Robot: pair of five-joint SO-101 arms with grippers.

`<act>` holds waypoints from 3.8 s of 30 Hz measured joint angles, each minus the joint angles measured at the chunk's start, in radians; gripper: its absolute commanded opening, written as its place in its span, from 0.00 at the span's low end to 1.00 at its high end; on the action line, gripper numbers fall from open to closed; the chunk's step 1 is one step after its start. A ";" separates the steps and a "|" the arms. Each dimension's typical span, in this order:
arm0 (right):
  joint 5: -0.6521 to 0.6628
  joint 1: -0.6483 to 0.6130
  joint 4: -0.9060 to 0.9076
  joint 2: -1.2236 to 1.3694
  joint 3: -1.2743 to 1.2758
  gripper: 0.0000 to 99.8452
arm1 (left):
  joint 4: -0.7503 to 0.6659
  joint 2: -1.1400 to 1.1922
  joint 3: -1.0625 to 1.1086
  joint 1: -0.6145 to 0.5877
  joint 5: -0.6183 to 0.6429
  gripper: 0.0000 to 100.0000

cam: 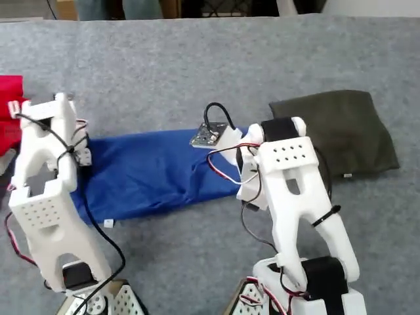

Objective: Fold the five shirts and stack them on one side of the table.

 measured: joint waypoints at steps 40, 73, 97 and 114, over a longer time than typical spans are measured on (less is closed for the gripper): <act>0.201 0.921 0.064 -0.416 0.000 0.02 | -0.130 -0.043 -0.555 0.991 0.377 0.03; -0.236 0.245 0.055 -0.232 -0.132 0.02 | 0.193 0.018 -1.068 0.443 0.290 0.03; -0.416 -0.101 0.063 0.790 -0.847 0.02 | -0.631 -0.609 0.853 0.086 0.203 0.03; -0.158 0.250 0.063 0.499 -0.425 0.01 | -0.651 -0.618 0.862 0.054 0.212 0.03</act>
